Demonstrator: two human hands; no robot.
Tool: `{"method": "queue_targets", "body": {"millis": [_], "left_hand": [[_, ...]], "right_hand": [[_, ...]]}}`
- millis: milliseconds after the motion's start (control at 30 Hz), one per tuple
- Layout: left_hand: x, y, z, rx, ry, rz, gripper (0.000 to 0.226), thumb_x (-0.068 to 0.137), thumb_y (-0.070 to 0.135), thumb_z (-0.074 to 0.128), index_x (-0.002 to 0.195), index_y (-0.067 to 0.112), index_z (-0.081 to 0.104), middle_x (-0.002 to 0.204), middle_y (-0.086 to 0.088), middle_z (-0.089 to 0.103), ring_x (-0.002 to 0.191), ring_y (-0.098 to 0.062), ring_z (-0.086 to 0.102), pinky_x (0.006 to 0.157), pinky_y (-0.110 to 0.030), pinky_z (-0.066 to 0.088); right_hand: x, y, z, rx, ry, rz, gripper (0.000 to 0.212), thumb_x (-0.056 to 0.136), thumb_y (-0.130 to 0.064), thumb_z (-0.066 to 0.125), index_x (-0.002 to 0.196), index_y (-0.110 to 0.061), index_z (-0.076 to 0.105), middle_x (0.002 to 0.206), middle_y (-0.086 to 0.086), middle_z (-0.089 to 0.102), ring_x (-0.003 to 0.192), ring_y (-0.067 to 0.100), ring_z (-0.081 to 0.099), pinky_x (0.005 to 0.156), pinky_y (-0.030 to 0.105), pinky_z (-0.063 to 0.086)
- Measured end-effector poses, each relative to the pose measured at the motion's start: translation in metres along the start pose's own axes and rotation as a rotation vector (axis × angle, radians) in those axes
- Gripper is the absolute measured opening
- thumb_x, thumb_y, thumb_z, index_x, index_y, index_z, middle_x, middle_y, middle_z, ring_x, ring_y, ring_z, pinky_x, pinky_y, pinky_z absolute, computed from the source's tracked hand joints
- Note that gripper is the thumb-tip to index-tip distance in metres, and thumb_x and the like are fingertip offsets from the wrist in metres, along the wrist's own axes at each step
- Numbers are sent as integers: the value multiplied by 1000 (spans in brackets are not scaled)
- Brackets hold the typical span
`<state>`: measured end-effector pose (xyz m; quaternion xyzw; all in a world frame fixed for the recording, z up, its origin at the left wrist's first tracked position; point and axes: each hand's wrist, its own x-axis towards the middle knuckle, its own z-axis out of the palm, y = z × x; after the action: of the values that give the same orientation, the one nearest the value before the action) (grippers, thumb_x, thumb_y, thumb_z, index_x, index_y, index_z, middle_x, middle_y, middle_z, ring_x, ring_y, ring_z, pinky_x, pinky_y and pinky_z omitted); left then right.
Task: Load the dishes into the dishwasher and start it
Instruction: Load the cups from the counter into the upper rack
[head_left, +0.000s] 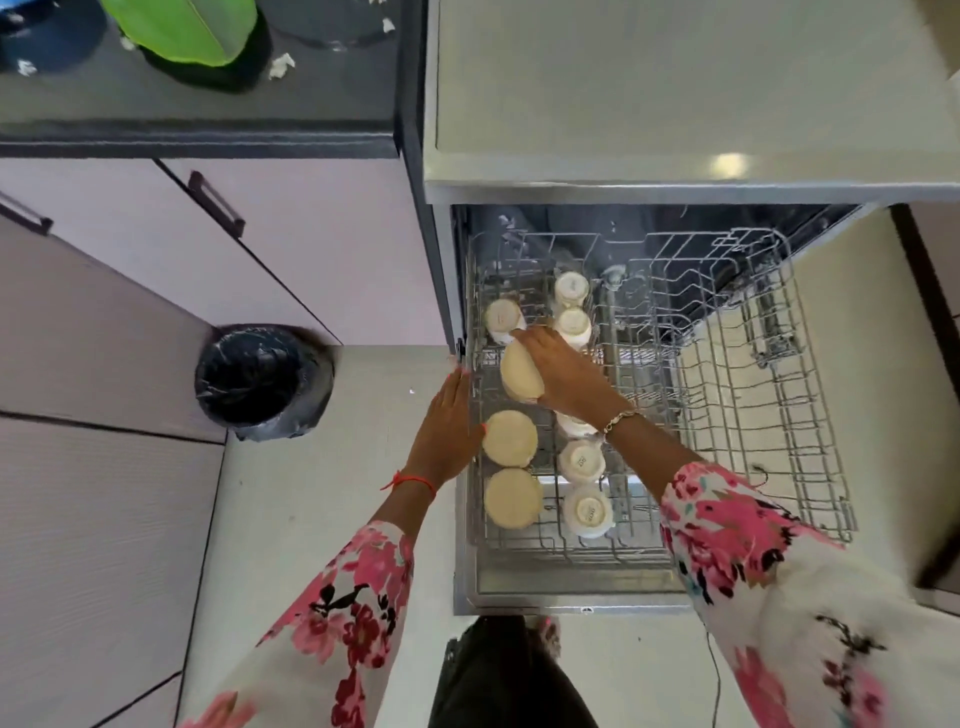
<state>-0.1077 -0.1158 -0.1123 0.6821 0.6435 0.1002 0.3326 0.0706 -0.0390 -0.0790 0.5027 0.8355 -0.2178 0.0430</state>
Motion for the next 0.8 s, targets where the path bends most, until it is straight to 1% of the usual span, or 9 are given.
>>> {"method": "queue_targets", "body": {"millis": [67,100,167,233,333,433,633,700,800], "left_hand": [[5,-4,10,-44,-36,-31,67,95,10,44,145,-2,2,155,-16,2,144,-23,3,109,-16,-1],[6,-5,13,-61,-60,-46,64,96,8,40,144,-3,-1,155,-17,0,144,-23,2,108,-15,-1],[10,-8,21,-118,-110,-85,62,97,6,35,144,-2,-3,155,-17,0,144,-25,7,110,-18,7],[11,-11,28,-190,-139,-114,61,96,4,34,146,1,-2,155,-16,6,143,-25,15,112,-23,13],[10,-11,31,-254,-126,-138,61,96,4,36,147,3,2,154,-15,14,141,-25,23,113,-28,18],[9,-8,31,-272,-107,-142,63,95,6,40,147,3,4,153,-16,17,138,-27,28,110,-28,22],[10,-2,33,-284,-94,-184,66,95,6,41,147,5,2,154,-15,16,138,-26,28,110,-30,24],[9,-1,33,-278,-88,-193,66,94,6,41,147,5,1,154,-15,17,138,-27,29,109,-30,26],[9,2,30,-278,-95,-209,68,95,8,42,147,5,0,153,-16,18,137,-28,30,109,-32,27]], "right_hand": [[13,5,17,3,-47,-10,86,73,-12,76,143,-8,25,142,12,34,124,30,38,84,48,50],[17,6,25,5,-66,-15,86,74,-11,75,143,-8,25,143,11,32,126,30,37,82,48,50],[26,9,39,8,-101,-22,85,75,-7,73,144,-7,23,146,12,28,132,29,30,86,47,50],[32,10,51,5,-111,-24,82,76,-4,70,144,-7,24,148,12,26,136,29,27,87,47,49],[37,10,62,12,-104,-34,79,77,1,67,143,-8,25,147,12,26,134,29,28,86,45,50],[39,12,68,7,-105,-43,78,78,5,63,144,-7,23,149,13,23,135,29,27,89,44,48],[45,22,74,-8,-175,-81,84,76,10,60,146,-11,18,152,15,13,140,31,17,101,44,40],[49,26,80,16,-195,-120,86,74,6,64,146,-10,19,150,17,16,139,33,18,104,48,36],[52,28,80,24,-215,-146,85,75,3,65,146,-8,19,147,19,20,138,35,19,106,49,33]]}}
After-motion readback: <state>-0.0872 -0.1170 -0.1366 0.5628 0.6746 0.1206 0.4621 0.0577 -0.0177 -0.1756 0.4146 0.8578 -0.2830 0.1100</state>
